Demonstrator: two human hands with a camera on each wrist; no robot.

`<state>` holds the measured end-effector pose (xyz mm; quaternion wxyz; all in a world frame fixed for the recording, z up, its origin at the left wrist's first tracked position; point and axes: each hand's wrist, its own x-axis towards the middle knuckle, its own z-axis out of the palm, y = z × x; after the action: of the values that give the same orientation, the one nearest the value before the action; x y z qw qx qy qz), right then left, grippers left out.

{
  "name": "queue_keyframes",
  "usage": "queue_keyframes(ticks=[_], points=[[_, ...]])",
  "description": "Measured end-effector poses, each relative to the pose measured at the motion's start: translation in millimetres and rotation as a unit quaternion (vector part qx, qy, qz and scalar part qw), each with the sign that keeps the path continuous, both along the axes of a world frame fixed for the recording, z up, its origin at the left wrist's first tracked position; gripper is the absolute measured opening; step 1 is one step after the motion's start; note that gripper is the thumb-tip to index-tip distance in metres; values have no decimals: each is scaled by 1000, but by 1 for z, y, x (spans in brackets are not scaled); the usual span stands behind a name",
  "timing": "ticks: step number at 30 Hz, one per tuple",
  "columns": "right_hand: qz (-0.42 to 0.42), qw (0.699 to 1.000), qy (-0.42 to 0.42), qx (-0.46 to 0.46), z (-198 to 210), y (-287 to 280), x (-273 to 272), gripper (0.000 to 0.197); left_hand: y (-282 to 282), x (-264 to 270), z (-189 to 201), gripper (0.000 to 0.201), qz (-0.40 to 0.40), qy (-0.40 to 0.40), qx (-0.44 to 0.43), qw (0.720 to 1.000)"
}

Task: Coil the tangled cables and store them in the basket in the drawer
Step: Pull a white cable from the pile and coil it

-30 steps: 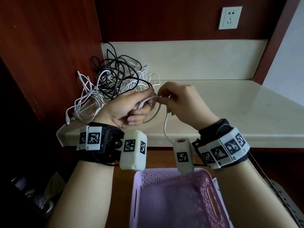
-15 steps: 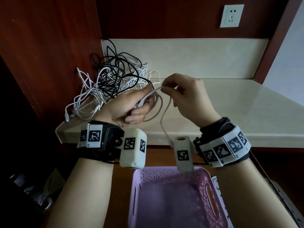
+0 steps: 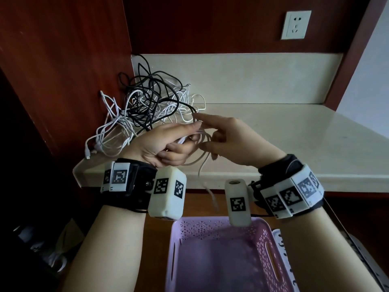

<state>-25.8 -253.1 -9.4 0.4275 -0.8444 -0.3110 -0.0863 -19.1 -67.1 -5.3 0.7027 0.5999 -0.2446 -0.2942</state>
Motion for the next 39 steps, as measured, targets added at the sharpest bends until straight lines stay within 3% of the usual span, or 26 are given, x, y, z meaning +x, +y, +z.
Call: queue_keyframes(ticks=[4, 8, 11, 13, 18, 19, 22, 24, 27, 32, 36, 39], points=[[48, 998, 30, 12, 3, -6, -2, 43, 8, 5, -1, 37, -135, 47, -32, 989], [79, 991, 59, 95, 7, -5, -5, 26, 9, 6, 5, 41, -216, 77, -84, 970], [61, 990, 54, 116, 9, -3, -7, 12, 6, 2, 8, 49, -127, 56, -66, 988], [41, 992, 48, 106, 9, -5, -7, 6, 4, 0, 7, 54, -56, -4, -44, 997], [16, 995, 47, 84, 10, -12, -7, 9, 7, 3, -2, 85, 29, -156, 75, 985], [17, 996, 48, 74, 10, -14, -7, 7, 6, 3, -2, 84, 47, -179, 112, 976], [36, 997, 49, 50, 9, -13, -8, 4, 0, -4, 3, 42, 24, -248, 252, 935], [59, 995, 49, 57, 9, -12, -8, 6, -2, -7, 3, 39, -11, -248, 288, 925], [98, 991, 44, 83, 11, -12, -9, 10, -6, -12, 0, 41, -39, -199, 214, 956], [108, 987, 40, 110, 14, -16, -10, 14, -12, -12, -2, 67, -7, -142, 171, 975], [74, 994, 32, 79, 14, -15, -10, 17, -10, -18, 3, 25, 45, -168, 205, 963], [25, 999, -1, 38, 13, -15, -9, 16, -14, -21, 5, 7, 70, -175, 210, 959]])
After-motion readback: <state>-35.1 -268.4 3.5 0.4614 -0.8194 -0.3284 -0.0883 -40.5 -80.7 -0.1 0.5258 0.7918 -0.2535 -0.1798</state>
